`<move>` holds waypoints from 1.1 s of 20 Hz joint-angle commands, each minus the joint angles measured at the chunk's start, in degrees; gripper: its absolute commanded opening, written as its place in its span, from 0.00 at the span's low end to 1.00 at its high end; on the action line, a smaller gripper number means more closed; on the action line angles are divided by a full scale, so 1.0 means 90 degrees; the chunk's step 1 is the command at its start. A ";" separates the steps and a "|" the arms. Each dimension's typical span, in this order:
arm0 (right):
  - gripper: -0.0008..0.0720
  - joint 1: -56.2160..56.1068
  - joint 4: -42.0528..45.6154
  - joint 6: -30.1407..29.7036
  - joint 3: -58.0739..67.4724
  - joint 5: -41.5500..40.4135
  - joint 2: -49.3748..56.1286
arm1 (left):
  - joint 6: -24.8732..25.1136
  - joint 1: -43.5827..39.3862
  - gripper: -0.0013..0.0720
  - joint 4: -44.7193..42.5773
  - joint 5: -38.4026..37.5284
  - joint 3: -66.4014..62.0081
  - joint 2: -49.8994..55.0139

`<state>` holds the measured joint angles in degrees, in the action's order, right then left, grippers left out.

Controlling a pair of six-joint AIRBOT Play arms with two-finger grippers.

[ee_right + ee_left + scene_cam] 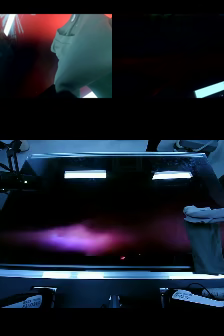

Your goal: Fold the shirts.

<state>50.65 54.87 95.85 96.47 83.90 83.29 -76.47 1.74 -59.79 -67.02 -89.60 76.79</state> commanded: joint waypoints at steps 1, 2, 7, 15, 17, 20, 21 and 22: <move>0.05 0.0488 0.0510 0.0580 0.0005 0.0678 -0.0206 | 0.0027 -0.0005 0.05 -0.0002 0.0032 0.0000 -0.0002; 0.05 0.0495 0.0823 0.0770 -0.0002 0.0874 -0.0216 | 0.0027 -0.0005 0.05 -0.0002 0.0051 0.0002 -0.0002; 0.05 0.0491 0.2477 0.1030 -0.0797 0.1418 -0.0510 | 0.0024 -0.0005 0.05 0.0019 0.0041 0.0000 -0.0005; 0.81 0.0495 0.4197 0.0869 -0.3733 0.0257 -0.1401 | 0.0022 -0.0192 0.05 0.0100 0.0044 -0.0002 -0.0005; 0.97 0.0495 0.3711 0.0495 -0.3441 -0.0250 -0.1404 | 0.0022 -0.0233 0.05 0.0095 0.0061 -0.0005 -0.0005; 0.93 0.0384 0.2596 0.0019 -0.2067 -0.1331 -0.1404 | -0.0022 -0.0255 0.04 -0.0274 0.0112 -0.0223 0.0039; 0.92 0.0119 0.2419 -0.0112 -0.1549 -0.1778 -0.1404 | -0.0262 -0.0340 0.04 -0.0957 0.0119 -0.0483 0.0129; 0.92 -0.0364 0.2472 -0.0253 -0.1061 -0.2183 -0.1404 | -0.0634 -0.0498 0.04 -0.1928 0.0109 -0.0794 0.0265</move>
<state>52.18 82.11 97.58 77.71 75.35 70.81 -77.34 -1.02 -63.77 -66.30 -92.60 77.67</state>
